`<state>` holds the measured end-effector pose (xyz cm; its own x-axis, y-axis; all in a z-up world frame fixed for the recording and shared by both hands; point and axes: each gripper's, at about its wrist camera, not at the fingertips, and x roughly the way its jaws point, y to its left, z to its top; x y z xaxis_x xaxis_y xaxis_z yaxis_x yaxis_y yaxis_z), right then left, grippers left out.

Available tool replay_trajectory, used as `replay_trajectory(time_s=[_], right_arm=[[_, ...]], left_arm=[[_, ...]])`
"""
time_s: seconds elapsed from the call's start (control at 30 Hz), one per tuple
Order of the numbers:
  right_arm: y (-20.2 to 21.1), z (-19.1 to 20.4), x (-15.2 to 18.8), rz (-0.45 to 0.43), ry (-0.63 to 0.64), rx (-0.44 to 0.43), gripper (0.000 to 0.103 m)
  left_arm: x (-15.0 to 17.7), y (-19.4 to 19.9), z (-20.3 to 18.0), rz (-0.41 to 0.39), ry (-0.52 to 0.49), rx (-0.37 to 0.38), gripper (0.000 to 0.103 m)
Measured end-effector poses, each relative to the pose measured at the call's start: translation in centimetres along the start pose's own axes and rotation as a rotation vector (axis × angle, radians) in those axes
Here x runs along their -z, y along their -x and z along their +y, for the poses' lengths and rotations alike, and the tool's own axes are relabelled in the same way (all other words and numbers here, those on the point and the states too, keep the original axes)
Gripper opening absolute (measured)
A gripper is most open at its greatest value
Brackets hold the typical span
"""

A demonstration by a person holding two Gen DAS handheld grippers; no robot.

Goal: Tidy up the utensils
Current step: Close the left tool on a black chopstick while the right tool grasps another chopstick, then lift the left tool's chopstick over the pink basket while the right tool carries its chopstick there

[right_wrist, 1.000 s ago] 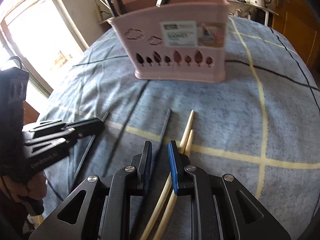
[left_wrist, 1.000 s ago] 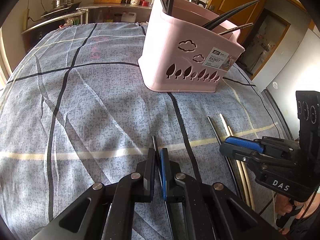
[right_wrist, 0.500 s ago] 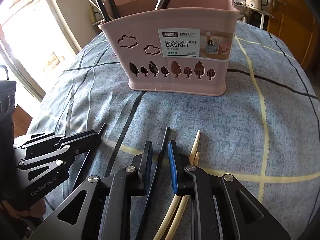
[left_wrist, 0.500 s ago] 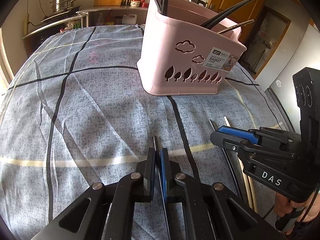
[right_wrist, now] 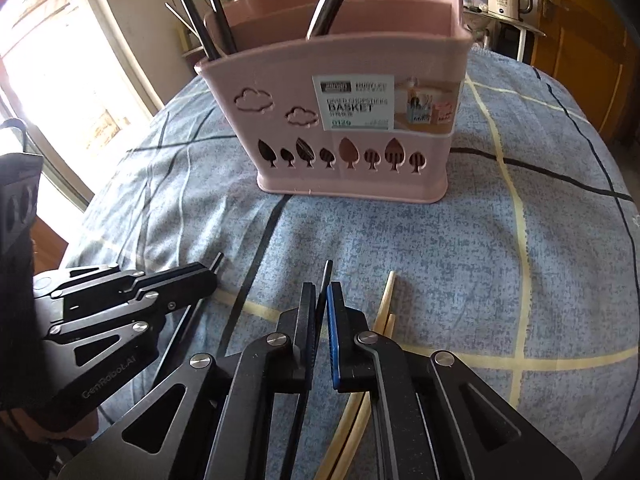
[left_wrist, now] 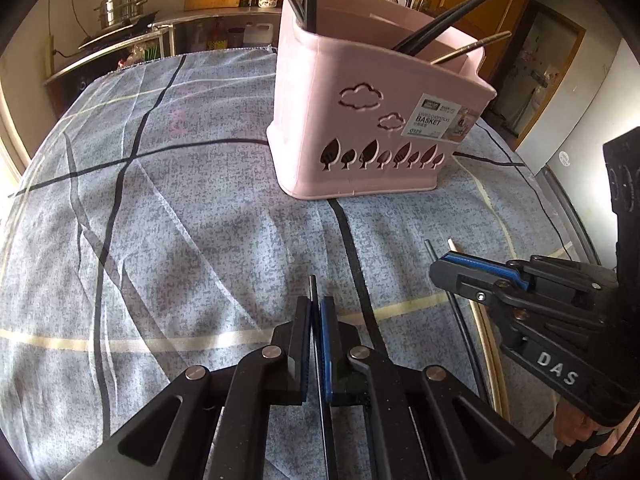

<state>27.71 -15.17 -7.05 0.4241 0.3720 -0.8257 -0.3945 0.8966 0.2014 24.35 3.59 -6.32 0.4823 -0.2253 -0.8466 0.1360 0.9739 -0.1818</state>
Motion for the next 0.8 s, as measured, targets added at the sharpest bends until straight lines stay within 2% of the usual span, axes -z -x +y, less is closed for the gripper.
replay_trajectory(time_s=[0.2, 0.53, 0.8], right_arm=[[3.4, 0.1, -1.1, -0.076, 0.001, -0.030, 0.005], [10.9, 1.0, -3.9, -0.263, 0.026, -0.046, 0.004], [15.6, 1.7, -5.1, -0.388, 0.054, -0.039, 0.004]], left_arm=[[-1.2, 3.3, -0.5, -0.061, -0.015, 0.022, 0.004], [-4.8, 11.8, -1.8, -0.230, -0.065, 0.036, 0.004], [-6.4, 15.7, -3.2, -0.313, -0.104, 0.030, 0.004]])
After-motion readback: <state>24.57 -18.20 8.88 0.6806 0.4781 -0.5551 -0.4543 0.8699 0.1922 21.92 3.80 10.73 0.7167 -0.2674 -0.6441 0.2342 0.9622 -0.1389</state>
